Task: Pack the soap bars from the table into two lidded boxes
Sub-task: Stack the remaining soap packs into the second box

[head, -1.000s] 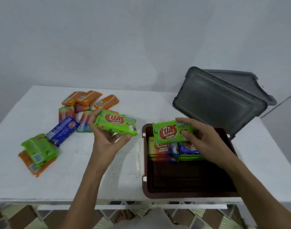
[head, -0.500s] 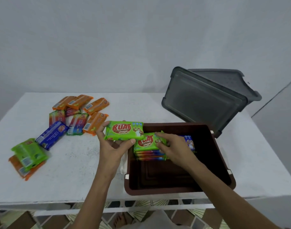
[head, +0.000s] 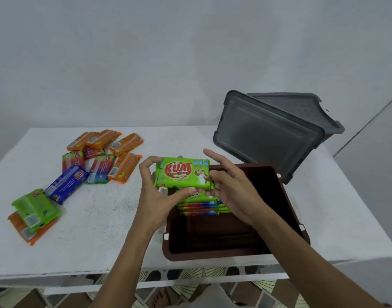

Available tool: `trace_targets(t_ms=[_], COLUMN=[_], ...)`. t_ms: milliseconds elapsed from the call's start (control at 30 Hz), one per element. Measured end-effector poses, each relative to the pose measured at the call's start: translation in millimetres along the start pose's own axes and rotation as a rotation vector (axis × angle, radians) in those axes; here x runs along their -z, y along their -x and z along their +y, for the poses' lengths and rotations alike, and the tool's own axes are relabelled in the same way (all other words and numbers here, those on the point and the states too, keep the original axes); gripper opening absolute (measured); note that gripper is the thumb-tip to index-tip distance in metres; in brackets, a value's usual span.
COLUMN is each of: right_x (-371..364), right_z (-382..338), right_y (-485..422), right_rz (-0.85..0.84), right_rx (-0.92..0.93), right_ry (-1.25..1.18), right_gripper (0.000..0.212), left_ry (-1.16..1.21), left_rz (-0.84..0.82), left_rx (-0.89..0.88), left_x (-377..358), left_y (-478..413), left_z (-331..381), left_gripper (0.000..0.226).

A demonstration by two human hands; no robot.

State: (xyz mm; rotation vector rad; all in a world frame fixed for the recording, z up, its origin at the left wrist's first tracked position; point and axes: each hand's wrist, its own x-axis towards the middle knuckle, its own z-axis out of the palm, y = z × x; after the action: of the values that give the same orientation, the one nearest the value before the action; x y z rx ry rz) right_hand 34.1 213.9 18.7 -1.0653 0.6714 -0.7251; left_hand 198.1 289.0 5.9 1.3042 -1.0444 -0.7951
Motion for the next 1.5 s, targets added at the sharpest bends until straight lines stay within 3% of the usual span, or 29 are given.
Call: trace_targets(t_ms=[67, 267, 433, 667, 767, 900, 1100, 1200, 1333, 1500], right_x=[3.5, 40.8, 83.2, 97.8, 93.5, 86.3, 82.1, 66.3, 31.4, -12.1], right_z=[-7.0, -20.3, -33.8, -8.2, 4.7, 18.3, 25.2, 22.7, 14.1, 13.3], right_y=[4.2, 19.7, 35.4, 26.3, 18.3, 13.7, 13.2, 7.3, -20.9, -80.6], right_rz=[-0.026, 0.127, 0.191, 0.383, 0.422, 0.434, 0.447, 0.494, 0.381, 0.090], right_rx=[0.011, 0.047, 0.008, -0.063, -0.075, -0.021, 0.017, 0.141, 0.378, 0.401], right_ry=[-0.045, 0.208, 0.436, 0.724, 0.974, 1.280, 1.476, 1.586, 1.513, 1.457], right_gripper=[0.042, 0.034, 0.032, 0.021, 0.023, 0.030, 0.030, 0.030, 0.028, 0.035], left_ry=[-0.058, -0.385, -0.723, -0.734, -0.743, -0.735, -0.692, -0.659, -0.655, -0.841], left_rz=[-0.034, -0.316, -0.188, -0.122, -0.108, -0.098, -0.059, -0.055, -0.045, 0.081], left_rx=[-0.013, -0.025, -0.157, -0.197, -0.216, -0.239, -0.219, -0.203, -0.169, -0.083], left_x=[-2.7, -1.1, 13.9, 13.0, 14.4, 15.3, 14.4, 16.5, 37.7, 92.4], left_y=[-1.1, -10.3, -11.1, -8.3, -9.1, -7.5, -3.9, -1.9, -2.5, -20.5], left_z=[1.6, -10.0, -42.8, -60.1, -62.7, -66.1, -69.3, -66.9, -69.6, -83.2], left_gripper=[0.080, 0.078, 0.054, 0.043, 0.040, 0.038, 0.037, 0.036, 0.036, 0.029])
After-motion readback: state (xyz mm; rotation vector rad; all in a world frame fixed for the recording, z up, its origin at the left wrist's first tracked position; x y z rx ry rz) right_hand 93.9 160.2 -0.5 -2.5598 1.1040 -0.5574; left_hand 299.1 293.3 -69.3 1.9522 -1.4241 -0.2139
